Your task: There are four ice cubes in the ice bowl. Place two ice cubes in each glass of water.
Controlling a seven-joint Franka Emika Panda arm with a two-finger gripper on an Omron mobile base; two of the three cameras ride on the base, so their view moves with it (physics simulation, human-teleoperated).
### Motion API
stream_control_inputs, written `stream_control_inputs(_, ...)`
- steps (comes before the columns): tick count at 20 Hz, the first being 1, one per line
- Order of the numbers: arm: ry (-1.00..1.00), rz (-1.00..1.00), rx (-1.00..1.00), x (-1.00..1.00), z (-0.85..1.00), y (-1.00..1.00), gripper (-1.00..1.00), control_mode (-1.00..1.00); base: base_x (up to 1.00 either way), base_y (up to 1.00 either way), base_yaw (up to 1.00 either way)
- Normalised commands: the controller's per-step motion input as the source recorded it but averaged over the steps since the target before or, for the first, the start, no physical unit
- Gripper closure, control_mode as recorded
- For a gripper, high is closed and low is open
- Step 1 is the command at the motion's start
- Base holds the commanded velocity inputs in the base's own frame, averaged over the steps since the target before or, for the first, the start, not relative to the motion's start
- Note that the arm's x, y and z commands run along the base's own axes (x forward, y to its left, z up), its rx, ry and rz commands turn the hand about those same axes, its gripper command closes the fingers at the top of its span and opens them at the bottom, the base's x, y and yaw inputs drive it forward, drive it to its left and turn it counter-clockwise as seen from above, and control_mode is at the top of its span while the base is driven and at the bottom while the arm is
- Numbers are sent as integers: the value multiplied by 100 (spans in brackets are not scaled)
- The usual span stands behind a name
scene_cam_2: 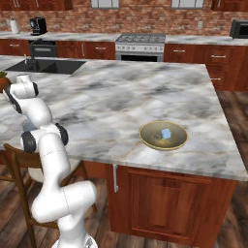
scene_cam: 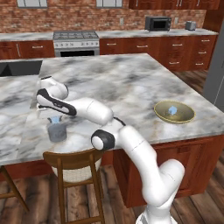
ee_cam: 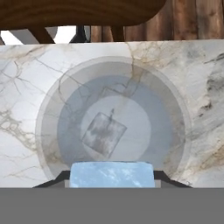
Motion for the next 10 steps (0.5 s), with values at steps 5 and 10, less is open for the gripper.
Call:
stream_control_inputs(5,-25,-5,0,-30,-14,-1,100,-100,0,0,0)
stream_control_inputs(10,-46,-11,4,-21,14,-6,100,-100,0,0,0)
